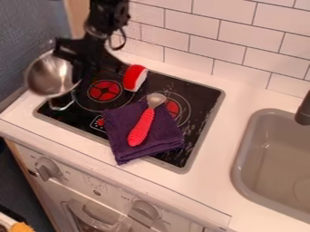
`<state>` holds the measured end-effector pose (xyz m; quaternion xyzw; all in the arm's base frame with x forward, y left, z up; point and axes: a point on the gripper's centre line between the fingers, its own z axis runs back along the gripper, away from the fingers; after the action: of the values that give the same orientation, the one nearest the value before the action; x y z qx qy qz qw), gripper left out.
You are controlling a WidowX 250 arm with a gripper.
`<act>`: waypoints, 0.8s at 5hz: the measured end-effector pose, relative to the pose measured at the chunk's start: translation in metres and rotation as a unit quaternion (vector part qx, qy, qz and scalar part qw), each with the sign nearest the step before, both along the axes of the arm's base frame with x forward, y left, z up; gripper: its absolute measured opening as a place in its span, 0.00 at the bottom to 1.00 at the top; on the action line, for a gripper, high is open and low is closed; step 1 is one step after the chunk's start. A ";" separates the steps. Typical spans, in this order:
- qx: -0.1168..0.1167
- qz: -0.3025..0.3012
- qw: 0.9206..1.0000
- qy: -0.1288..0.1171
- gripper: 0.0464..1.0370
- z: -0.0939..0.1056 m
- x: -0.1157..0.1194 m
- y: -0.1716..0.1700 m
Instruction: Put the silver pot at the upper right corner of the burner
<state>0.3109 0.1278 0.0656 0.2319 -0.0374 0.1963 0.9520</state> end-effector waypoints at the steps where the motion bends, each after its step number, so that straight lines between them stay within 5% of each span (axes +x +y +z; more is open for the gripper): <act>1: -0.005 -0.056 0.998 -0.029 0.03 0.012 0.025 -0.036; 3: -0.038 -0.219 0.973 -0.056 0.03 0.019 0.065 -0.120; 4: -0.067 -0.296 0.951 -0.060 0.03 0.004 0.087 -0.162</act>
<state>0.3984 -0.0338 0.0698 0.1342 -0.1483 -0.0786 0.9766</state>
